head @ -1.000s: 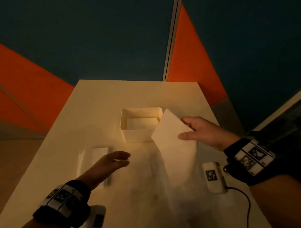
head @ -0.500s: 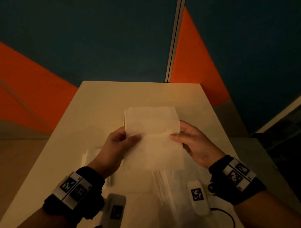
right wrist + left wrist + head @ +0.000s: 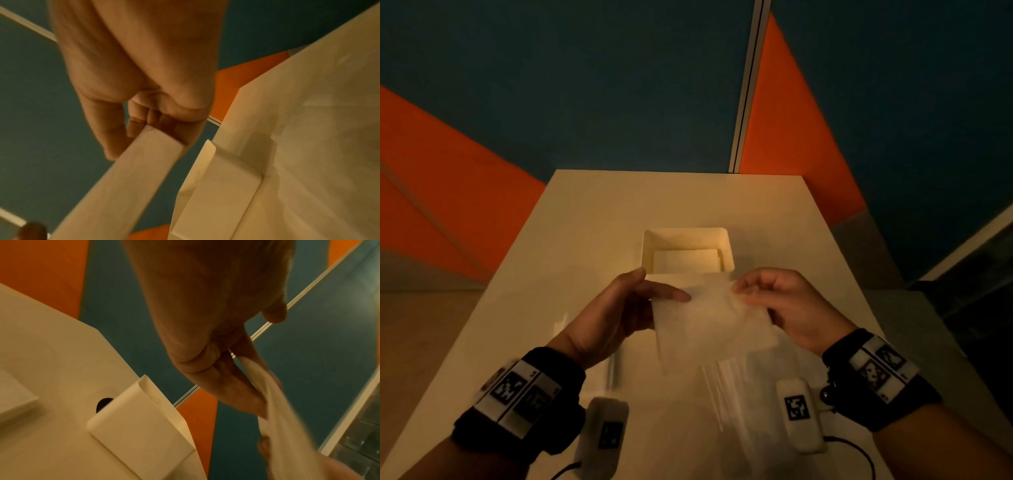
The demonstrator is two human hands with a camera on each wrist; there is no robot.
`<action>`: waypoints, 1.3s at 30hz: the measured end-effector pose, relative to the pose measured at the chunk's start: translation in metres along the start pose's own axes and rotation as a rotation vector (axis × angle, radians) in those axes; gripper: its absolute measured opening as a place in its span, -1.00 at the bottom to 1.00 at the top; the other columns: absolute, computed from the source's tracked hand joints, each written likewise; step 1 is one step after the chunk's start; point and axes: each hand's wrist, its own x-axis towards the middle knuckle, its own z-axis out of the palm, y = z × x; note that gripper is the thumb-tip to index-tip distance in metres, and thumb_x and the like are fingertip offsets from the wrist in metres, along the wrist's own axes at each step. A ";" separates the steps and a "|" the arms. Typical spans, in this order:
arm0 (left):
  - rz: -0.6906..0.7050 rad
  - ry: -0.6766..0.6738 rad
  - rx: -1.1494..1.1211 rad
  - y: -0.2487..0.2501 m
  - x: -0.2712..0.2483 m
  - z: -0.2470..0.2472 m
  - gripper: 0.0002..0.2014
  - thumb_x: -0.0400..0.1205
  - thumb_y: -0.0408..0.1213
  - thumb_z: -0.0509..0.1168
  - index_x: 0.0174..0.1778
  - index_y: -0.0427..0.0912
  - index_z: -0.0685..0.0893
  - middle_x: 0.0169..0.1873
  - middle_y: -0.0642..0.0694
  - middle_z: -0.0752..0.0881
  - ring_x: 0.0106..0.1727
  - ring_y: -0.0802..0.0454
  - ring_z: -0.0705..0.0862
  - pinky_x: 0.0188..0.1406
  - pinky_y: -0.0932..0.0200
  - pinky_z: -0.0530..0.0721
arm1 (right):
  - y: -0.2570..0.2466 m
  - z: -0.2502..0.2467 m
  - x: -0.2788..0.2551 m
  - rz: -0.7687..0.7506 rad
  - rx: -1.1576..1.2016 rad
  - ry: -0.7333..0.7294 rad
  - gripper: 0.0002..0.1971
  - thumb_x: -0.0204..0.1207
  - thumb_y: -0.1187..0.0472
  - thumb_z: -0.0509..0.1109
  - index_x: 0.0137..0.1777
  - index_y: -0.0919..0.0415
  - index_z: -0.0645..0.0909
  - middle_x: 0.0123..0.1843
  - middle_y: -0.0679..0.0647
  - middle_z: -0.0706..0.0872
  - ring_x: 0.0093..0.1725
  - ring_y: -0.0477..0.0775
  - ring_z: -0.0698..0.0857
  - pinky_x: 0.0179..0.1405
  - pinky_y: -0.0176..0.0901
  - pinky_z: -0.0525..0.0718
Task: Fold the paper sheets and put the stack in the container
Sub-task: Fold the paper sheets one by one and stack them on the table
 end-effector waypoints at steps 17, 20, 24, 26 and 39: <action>-0.122 0.541 0.138 -0.051 -0.032 -0.066 -0.60 0.55 -0.57 0.31 0.25 -0.09 0.64 0.19 -0.14 0.61 -0.02 -0.12 0.67 -0.28 0.21 0.78 | 0.019 -0.010 0.017 0.081 -0.242 0.215 -0.86 0.54 0.44 0.33 -0.11 0.19 0.62 -0.18 0.19 0.73 -0.33 0.06 0.66 -0.37 -0.15 0.57; -0.189 0.653 0.157 -0.071 -0.045 -0.085 -0.56 0.55 -0.59 0.31 0.29 -0.11 0.61 0.24 -0.22 0.56 0.07 -0.30 0.64 -0.16 0.04 0.78 | 0.027 -0.025 0.019 0.123 -0.285 0.285 -0.84 0.53 0.44 0.31 -0.14 0.18 0.61 -0.21 0.18 0.73 -0.36 0.06 0.66 -0.42 -0.20 0.56; -0.215 0.695 0.192 -0.094 -0.051 -0.094 -0.56 0.54 -0.61 0.31 0.33 -0.22 0.60 0.26 -0.25 0.56 0.15 -0.40 0.62 0.13 -0.19 0.64 | 0.034 -0.039 0.020 0.154 -0.317 0.343 -0.84 0.52 0.46 0.29 -0.15 0.21 0.61 -0.23 0.18 0.73 -0.36 0.07 0.65 -0.41 -0.19 0.55; -0.232 0.700 0.239 -0.101 -0.050 -0.094 -0.57 0.54 -0.60 0.33 0.32 -0.21 0.62 0.24 -0.23 0.56 0.14 -0.38 0.62 0.15 -0.17 0.62 | 0.038 -0.046 0.020 0.168 -0.334 0.364 -0.83 0.51 0.46 0.29 -0.17 0.20 0.61 -0.23 0.16 0.72 -0.35 0.07 0.65 -0.38 -0.19 0.54; -0.291 0.611 1.139 -0.131 -0.036 -0.104 -0.67 0.38 -0.35 0.55 0.07 -0.20 0.78 0.21 -0.35 0.60 0.15 -0.40 0.57 0.22 -0.16 0.51 | 0.070 -0.087 0.023 0.474 -1.215 0.139 -0.27 0.21 0.07 0.66 0.40 -0.02 0.46 0.39 0.05 0.42 0.37 0.21 0.45 0.38 0.11 0.50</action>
